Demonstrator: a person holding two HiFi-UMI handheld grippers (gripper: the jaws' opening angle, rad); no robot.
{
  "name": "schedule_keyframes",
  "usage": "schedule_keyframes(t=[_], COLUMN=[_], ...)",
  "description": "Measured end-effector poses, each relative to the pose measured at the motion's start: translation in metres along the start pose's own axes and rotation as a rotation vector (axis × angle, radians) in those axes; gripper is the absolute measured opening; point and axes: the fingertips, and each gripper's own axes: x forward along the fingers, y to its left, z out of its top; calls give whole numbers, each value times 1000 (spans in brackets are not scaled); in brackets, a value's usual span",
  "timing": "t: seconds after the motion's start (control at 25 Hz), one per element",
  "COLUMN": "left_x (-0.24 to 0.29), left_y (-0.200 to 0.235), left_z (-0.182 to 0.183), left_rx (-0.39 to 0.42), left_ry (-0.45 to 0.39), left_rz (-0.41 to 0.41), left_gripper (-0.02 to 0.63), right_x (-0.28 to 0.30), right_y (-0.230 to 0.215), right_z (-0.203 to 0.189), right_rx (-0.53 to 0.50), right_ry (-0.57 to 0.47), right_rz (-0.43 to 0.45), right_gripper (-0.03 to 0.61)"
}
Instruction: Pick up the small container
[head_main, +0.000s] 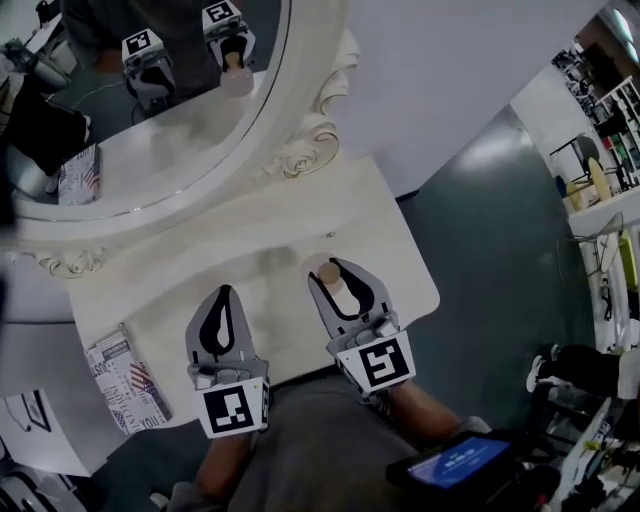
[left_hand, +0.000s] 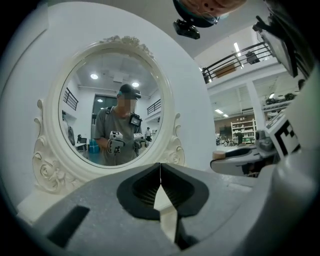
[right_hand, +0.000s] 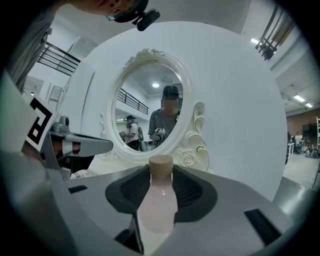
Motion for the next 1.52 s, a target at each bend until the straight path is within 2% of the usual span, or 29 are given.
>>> schedule_keyframes(t=[0.36, 1.52], left_x=[6, 3], left_y=[5, -11], left_z=[19, 18], left_rx=[10, 12], left_ry=[-46, -42], left_rz=[9, -12], left_gripper=[15, 15], right_x=[0, -8], right_y=[-6, -15], right_z=[30, 31], right_rx=[-30, -26], right_ry=[-47, -66], right_rz=[-2, -18], right_gripper=[143, 143])
